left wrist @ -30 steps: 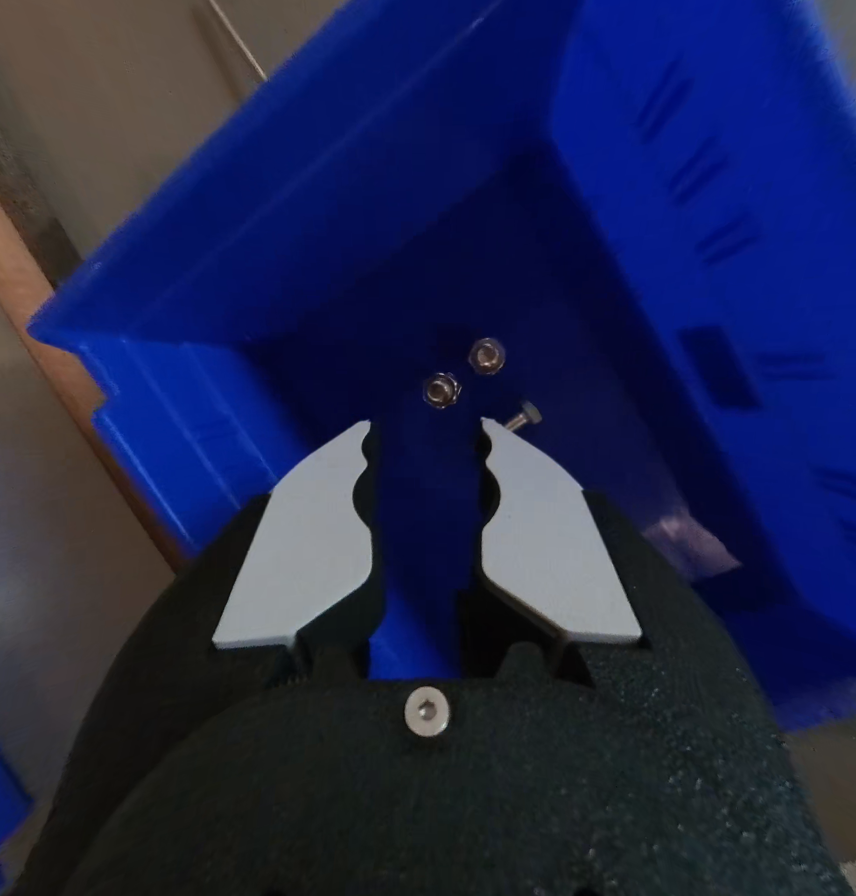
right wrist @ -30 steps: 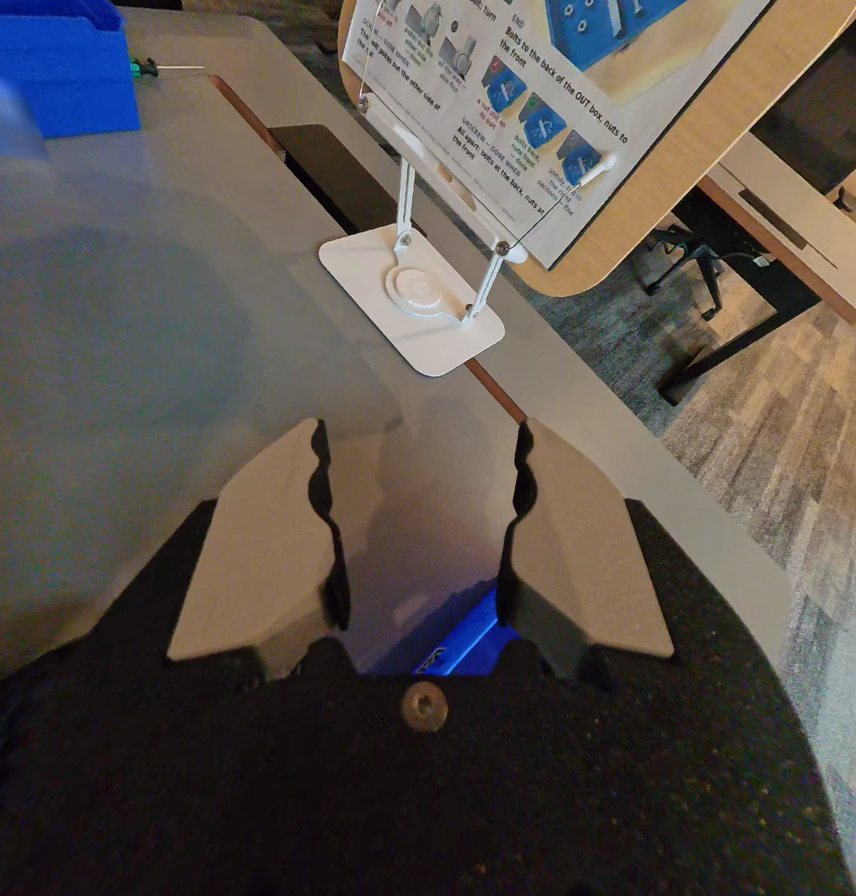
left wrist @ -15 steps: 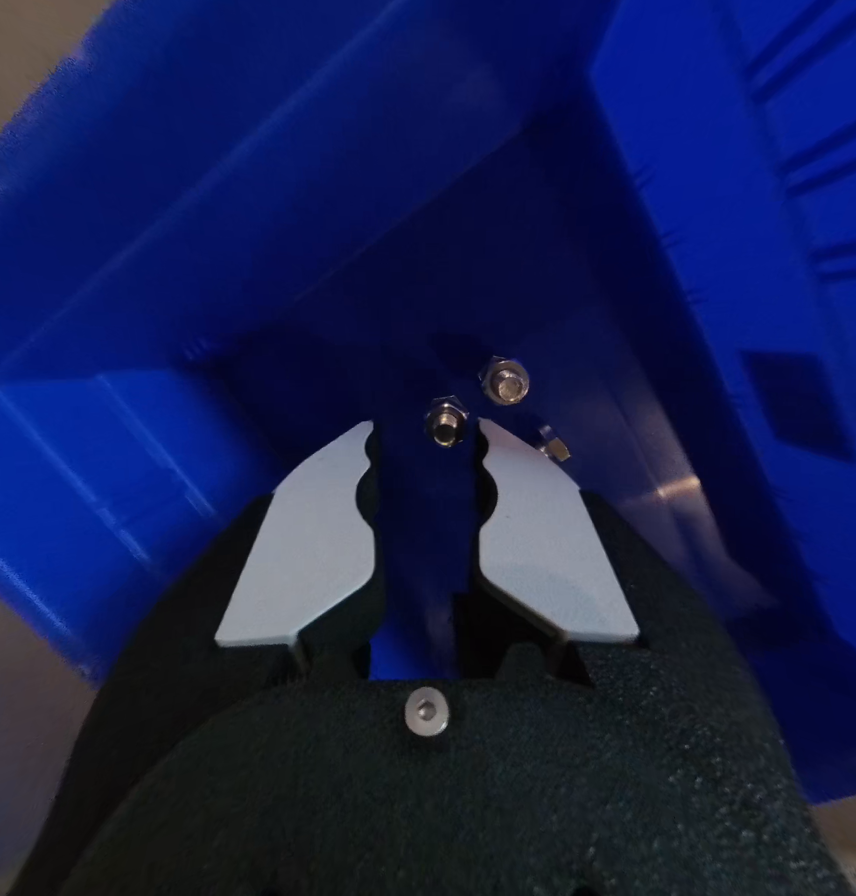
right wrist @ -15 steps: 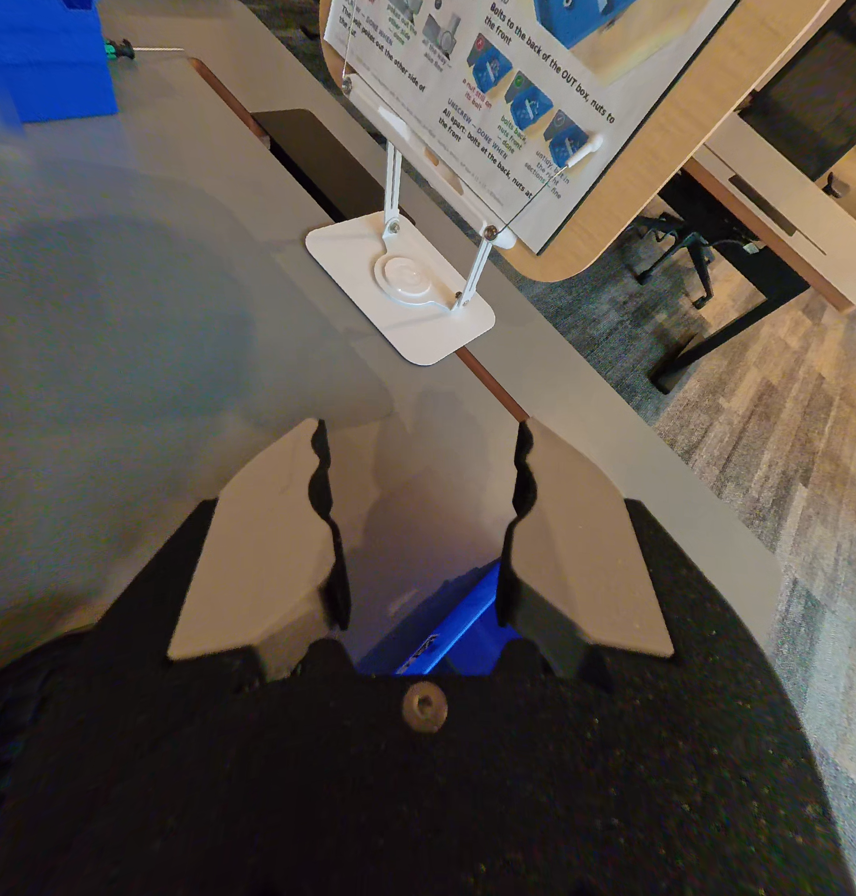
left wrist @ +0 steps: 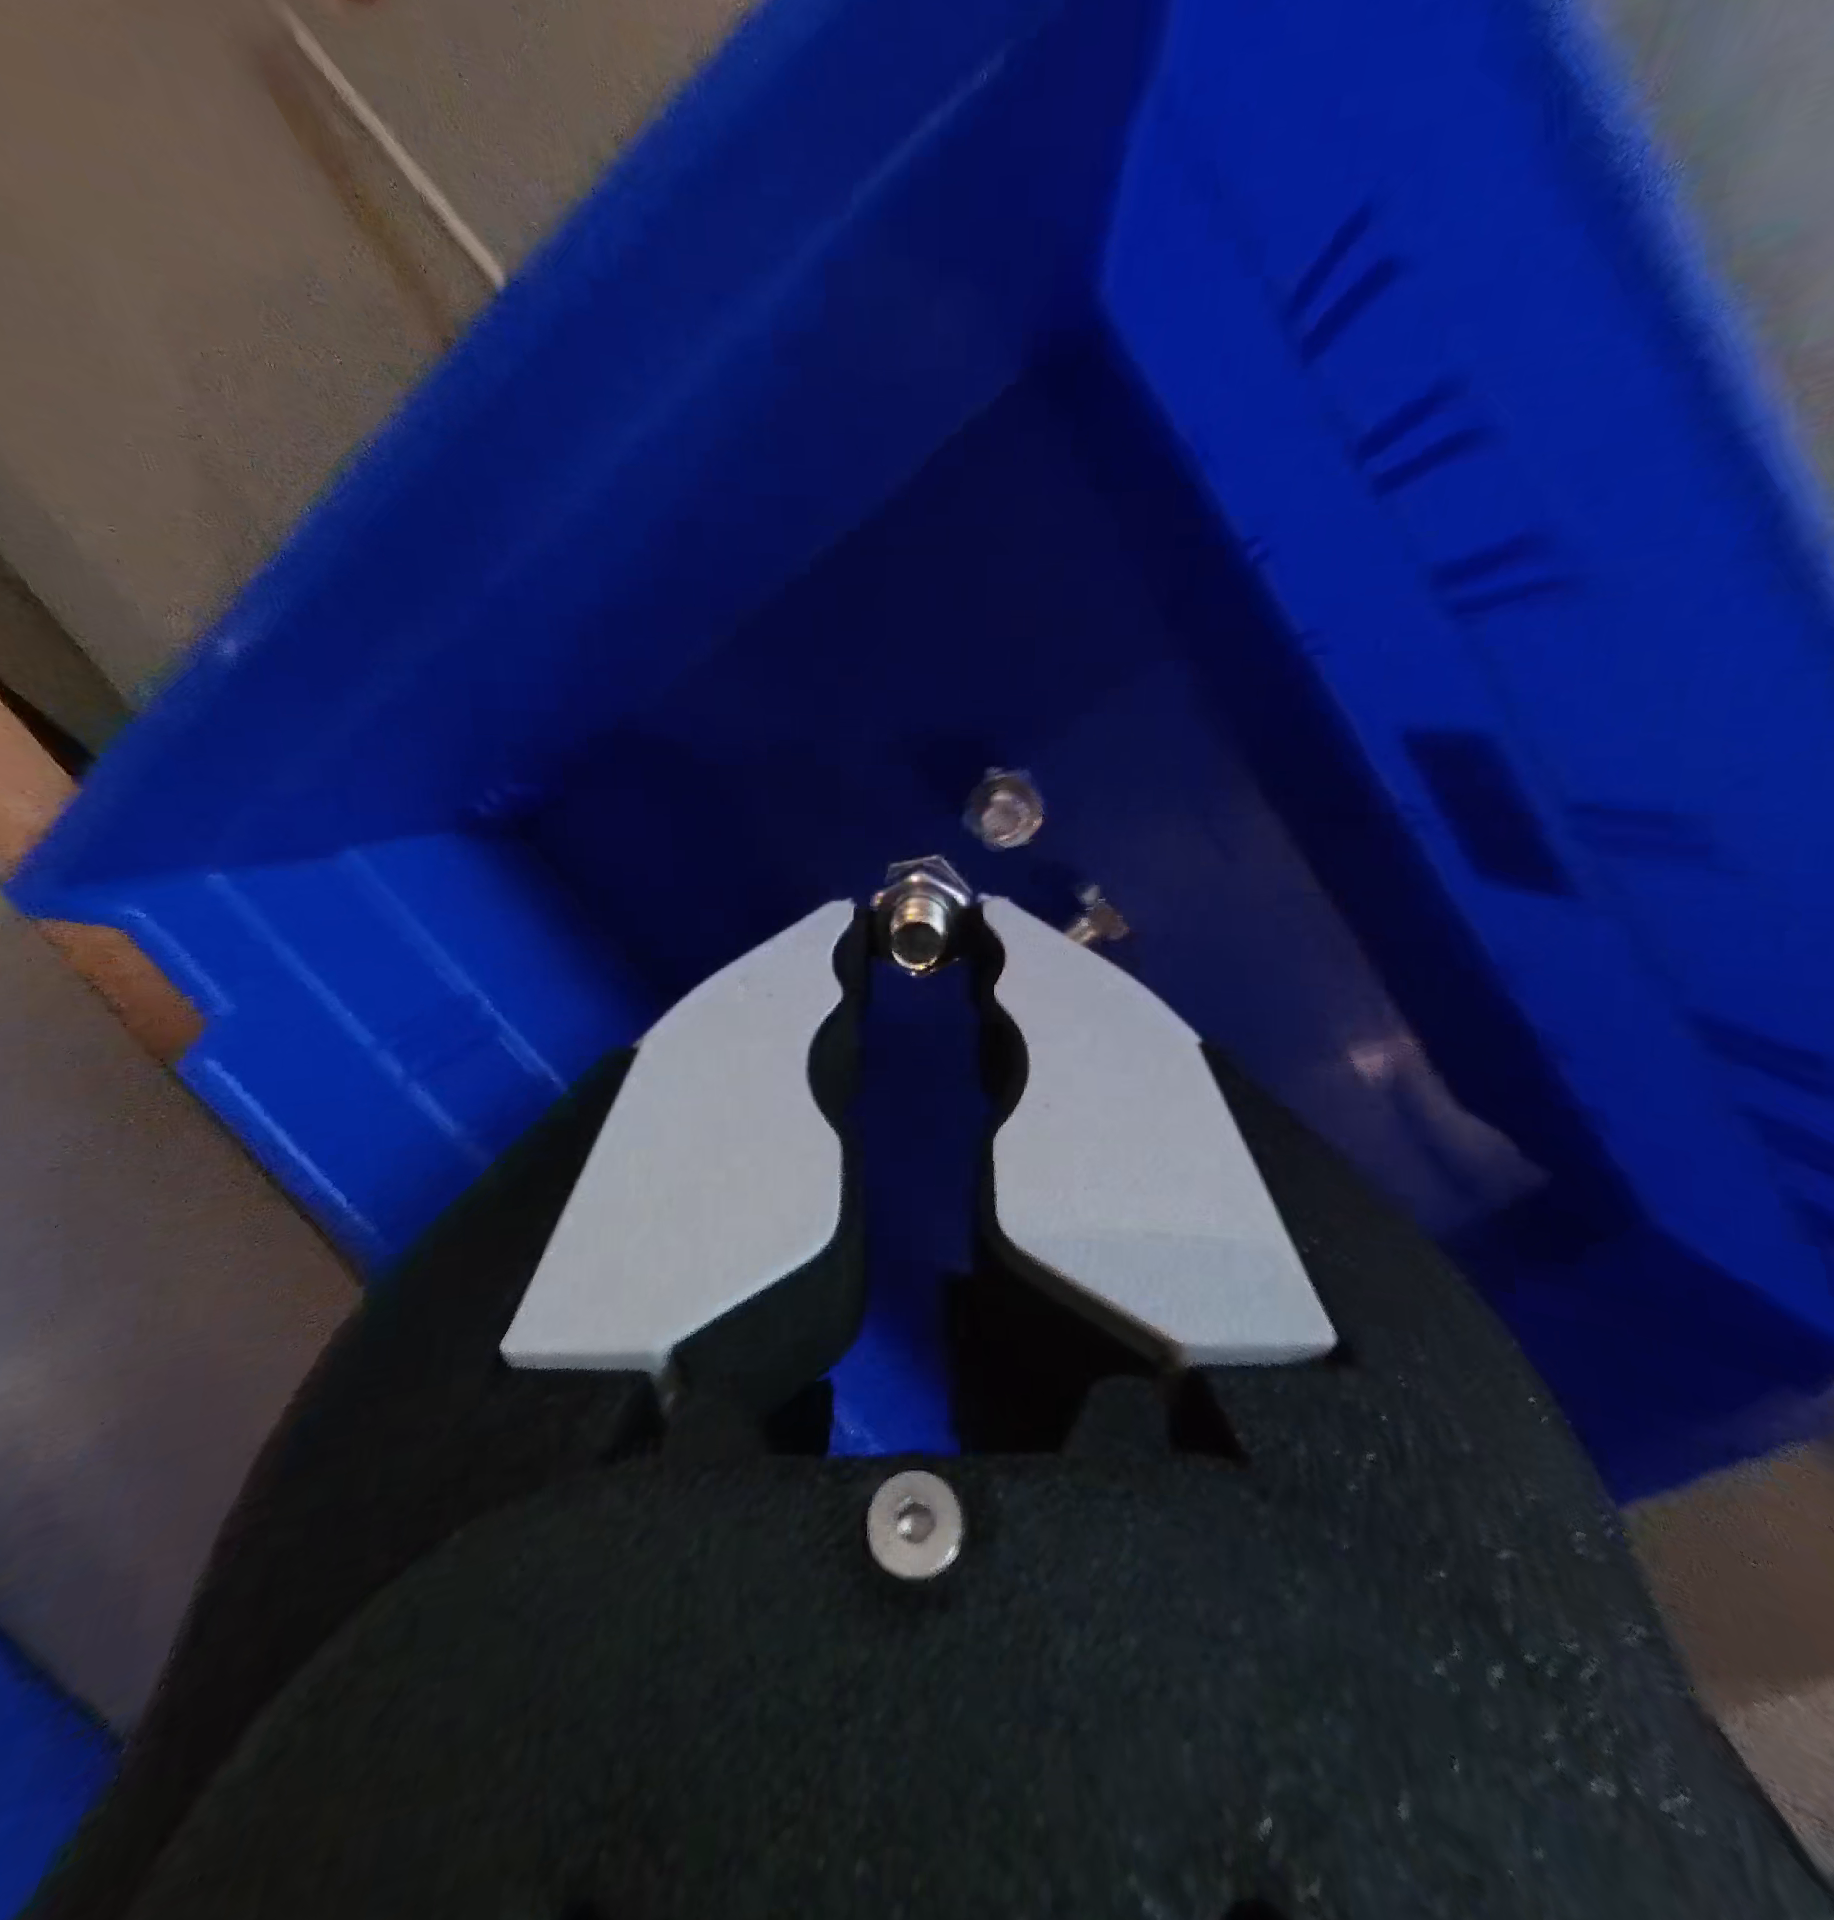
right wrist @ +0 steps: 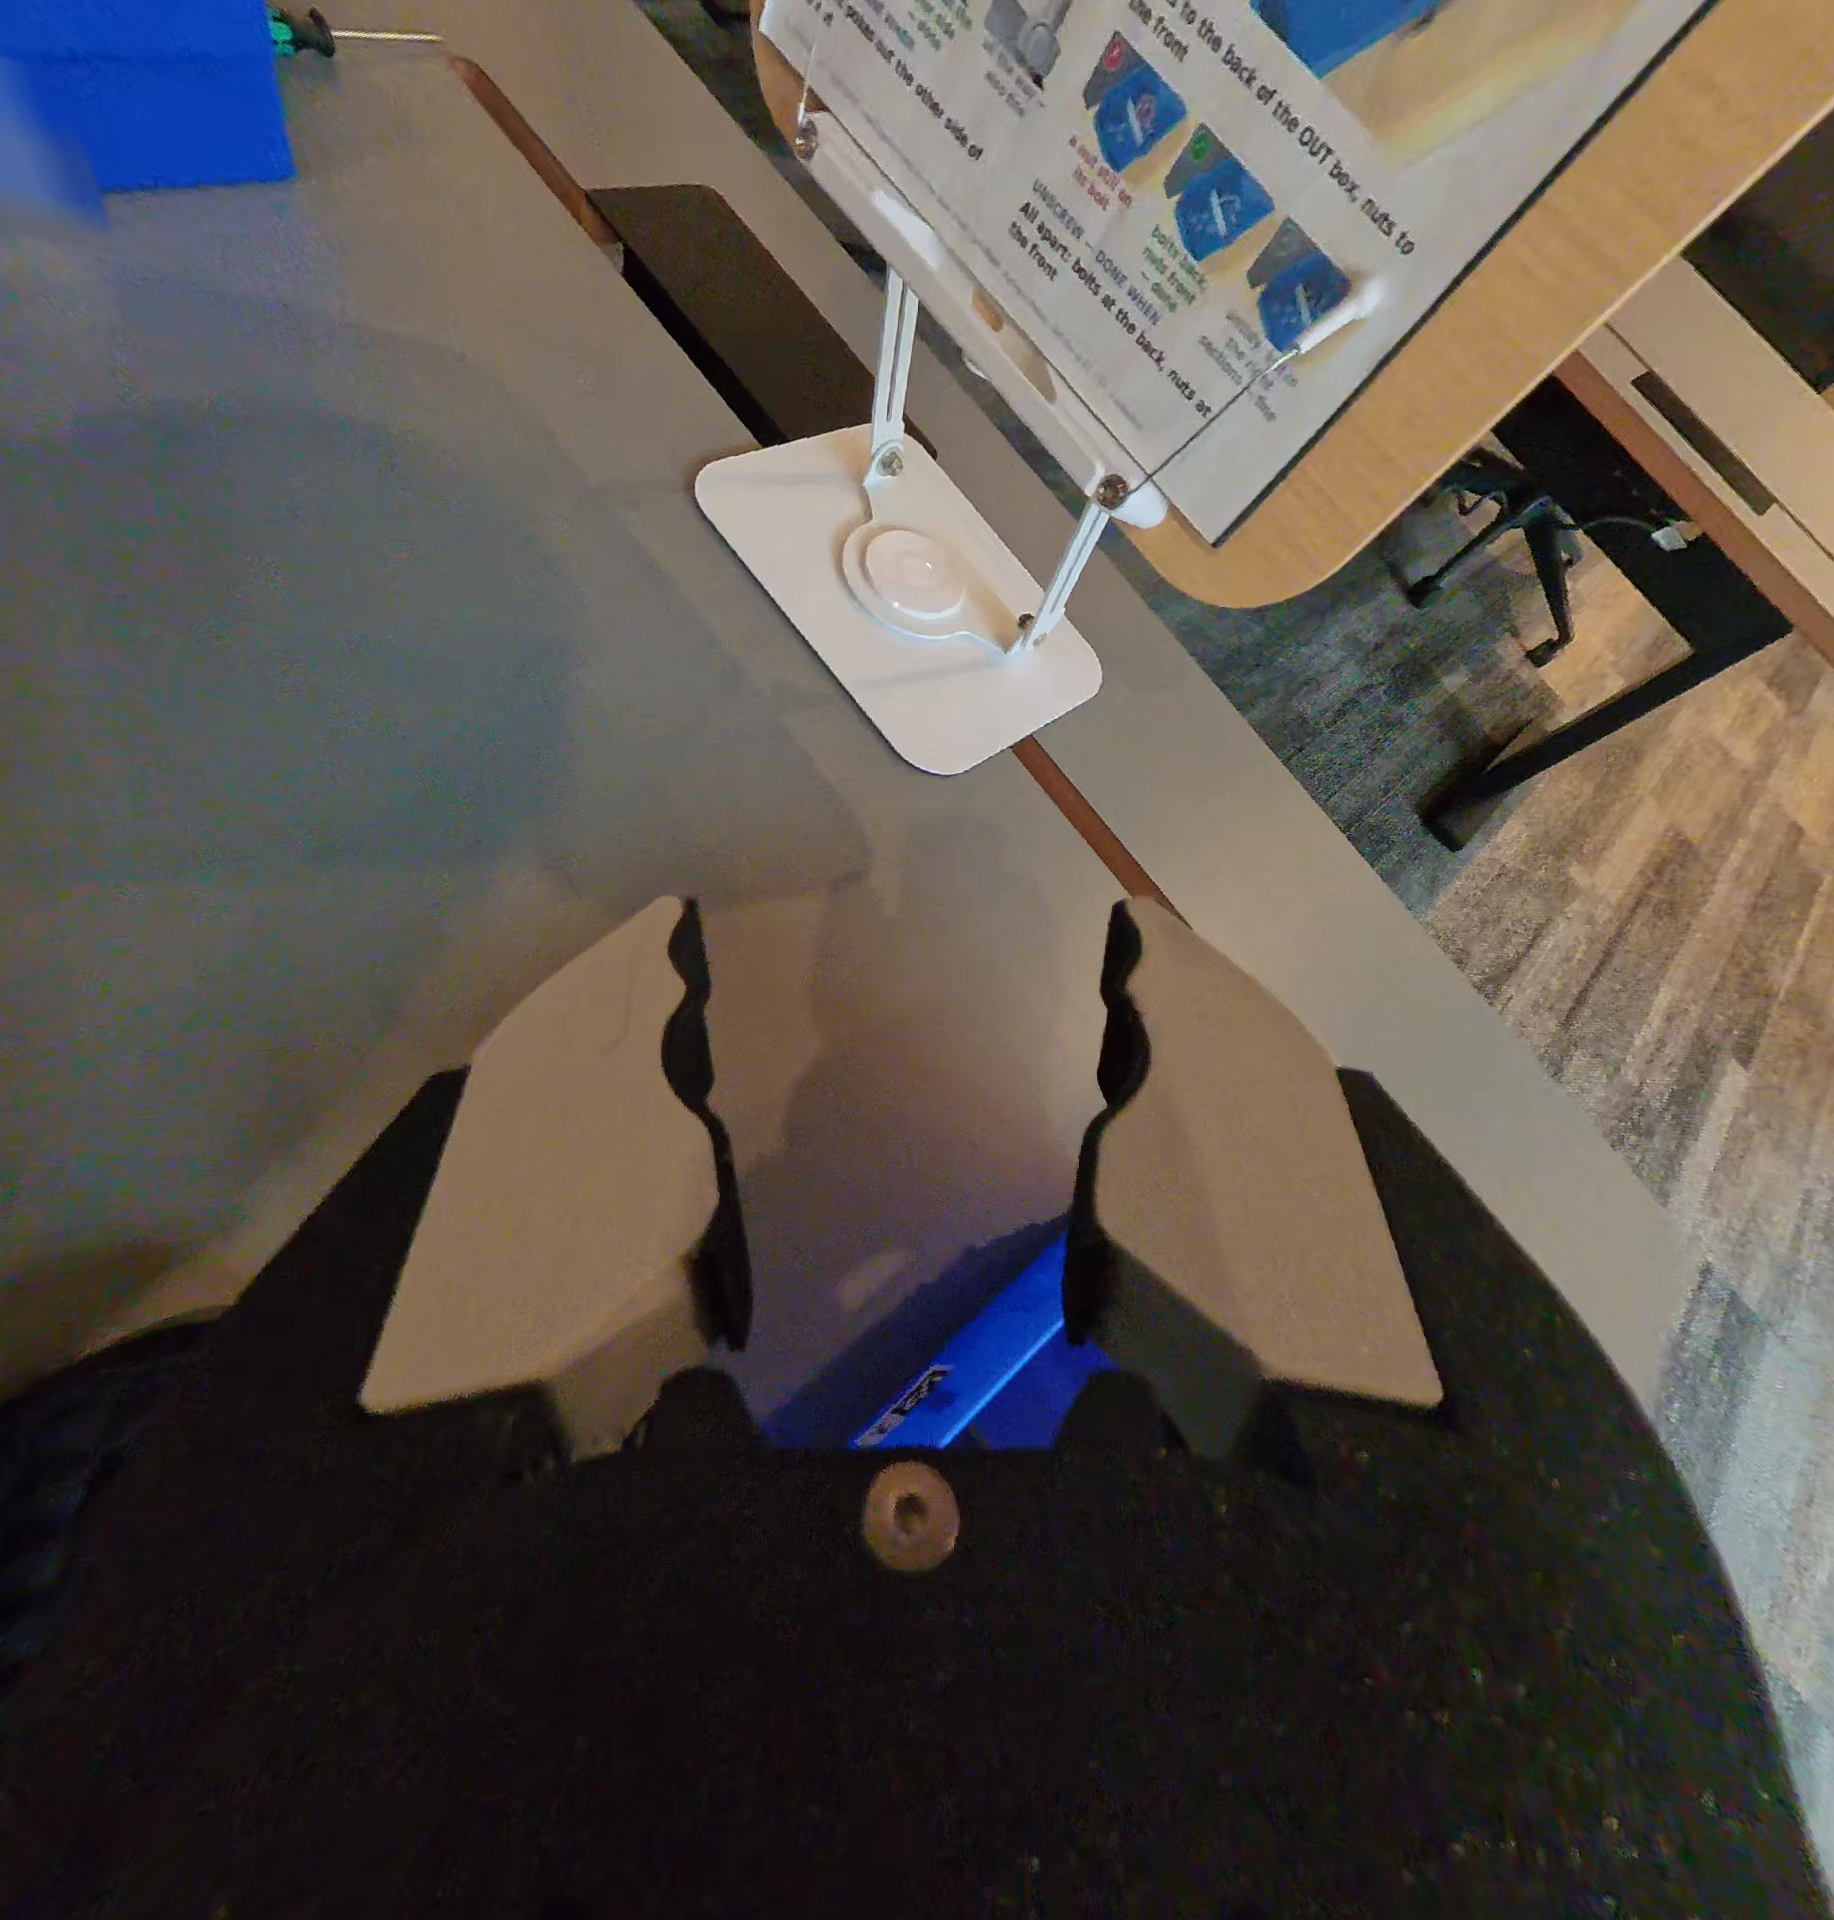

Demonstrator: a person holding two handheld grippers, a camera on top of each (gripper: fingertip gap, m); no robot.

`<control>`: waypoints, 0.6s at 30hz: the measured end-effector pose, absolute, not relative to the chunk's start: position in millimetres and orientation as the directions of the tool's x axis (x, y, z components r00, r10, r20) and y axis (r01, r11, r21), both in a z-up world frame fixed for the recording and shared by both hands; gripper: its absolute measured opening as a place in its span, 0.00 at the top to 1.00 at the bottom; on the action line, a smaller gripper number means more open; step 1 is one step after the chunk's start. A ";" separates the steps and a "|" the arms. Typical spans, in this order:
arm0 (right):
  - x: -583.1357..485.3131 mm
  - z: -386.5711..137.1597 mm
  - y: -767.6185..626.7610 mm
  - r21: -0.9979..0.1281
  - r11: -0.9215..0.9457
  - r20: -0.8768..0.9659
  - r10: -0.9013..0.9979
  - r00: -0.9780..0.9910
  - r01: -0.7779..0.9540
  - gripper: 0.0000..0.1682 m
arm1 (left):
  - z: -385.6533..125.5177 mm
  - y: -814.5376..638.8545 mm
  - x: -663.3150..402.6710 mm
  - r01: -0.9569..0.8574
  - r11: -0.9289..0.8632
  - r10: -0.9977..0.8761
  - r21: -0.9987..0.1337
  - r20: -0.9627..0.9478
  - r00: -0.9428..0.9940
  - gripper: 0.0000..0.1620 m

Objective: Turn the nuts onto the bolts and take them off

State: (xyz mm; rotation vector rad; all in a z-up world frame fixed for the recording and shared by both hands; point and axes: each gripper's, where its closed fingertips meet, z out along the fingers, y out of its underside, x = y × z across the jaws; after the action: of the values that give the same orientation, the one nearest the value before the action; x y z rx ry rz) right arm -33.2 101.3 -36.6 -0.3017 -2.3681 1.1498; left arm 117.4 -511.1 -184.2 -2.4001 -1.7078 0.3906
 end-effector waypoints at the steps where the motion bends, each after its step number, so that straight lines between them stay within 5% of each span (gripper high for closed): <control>1: -31.9 -36.6 99.2 -0.784 0.621 0.328 0.387 -0.862 -0.019 0.57 | -175.0 -503.9 115.4 0.888 -0.351 0.936 -0.299 -0.114 0.332 0.89; 18: 36.4 -32.1 0.9 -0.871 0.443 0.205 -0.063 -0.977 -0.211 0.63 | -41.9 -225.9 82.9 0.306 -0.828 0.427 -0.469 -0.175 0.887 0.89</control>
State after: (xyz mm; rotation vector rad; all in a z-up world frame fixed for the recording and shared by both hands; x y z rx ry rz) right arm 36.4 0.9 -32.1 0.2434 -2.5454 1.5680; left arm 82.9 -225.9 -41.9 -2.6173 -0.5353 0.3799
